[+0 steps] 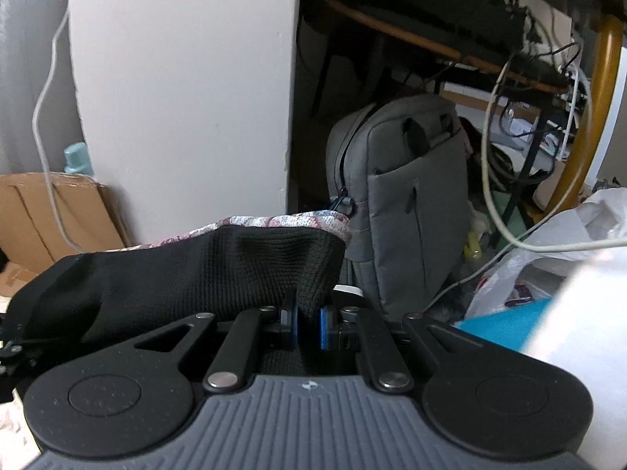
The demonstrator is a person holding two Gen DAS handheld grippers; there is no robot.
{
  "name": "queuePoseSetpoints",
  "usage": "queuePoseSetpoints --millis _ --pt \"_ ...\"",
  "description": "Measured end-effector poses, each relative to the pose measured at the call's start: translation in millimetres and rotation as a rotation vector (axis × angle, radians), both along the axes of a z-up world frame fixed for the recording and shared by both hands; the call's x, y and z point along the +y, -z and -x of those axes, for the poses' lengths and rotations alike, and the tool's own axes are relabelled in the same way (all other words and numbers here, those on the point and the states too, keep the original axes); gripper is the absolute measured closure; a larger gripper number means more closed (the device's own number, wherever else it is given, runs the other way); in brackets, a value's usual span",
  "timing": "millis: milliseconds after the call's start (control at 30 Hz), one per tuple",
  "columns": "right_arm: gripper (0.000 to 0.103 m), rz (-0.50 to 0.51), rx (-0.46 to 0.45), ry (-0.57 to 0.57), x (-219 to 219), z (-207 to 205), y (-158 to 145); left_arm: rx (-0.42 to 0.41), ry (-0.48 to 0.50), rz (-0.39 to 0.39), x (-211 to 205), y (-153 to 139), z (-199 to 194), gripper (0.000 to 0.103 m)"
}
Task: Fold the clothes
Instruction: 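Carry the folded trousers with both tools toward the bed's end by the wall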
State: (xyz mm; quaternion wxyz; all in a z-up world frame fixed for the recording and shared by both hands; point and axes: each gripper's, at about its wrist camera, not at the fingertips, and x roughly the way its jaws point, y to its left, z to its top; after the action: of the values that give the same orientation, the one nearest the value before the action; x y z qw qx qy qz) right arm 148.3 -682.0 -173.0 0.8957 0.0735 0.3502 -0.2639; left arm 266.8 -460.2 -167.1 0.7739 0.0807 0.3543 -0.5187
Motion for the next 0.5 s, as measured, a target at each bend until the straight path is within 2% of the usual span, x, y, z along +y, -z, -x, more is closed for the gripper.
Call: queuePoseSetpoints --millis 67,133,267,400,467,500 --pt "0.092 -0.003 0.012 -0.005 -4 -9 11 0.002 0.038 -0.013 -4 8 -13 0.078" --pt "0.092 -0.008 0.017 -0.009 -7 -16 18 0.045 0.040 0.003 -4 15 -26 0.078" --pt "0.092 -0.060 -0.010 0.018 -21 -27 33 0.125 0.069 0.054 -1 32 -51 0.076" --pt "0.092 -0.045 0.044 0.008 -27 -40 54 0.242 0.092 0.156 7 51 -71 0.069" --pt "0.091 -0.047 0.064 0.021 -30 -44 61 0.266 0.087 0.165 10 55 -76 0.068" --pt "0.087 -0.045 0.073 0.031 -30 -45 63 0.301 0.077 0.176 12 61 -83 0.067"
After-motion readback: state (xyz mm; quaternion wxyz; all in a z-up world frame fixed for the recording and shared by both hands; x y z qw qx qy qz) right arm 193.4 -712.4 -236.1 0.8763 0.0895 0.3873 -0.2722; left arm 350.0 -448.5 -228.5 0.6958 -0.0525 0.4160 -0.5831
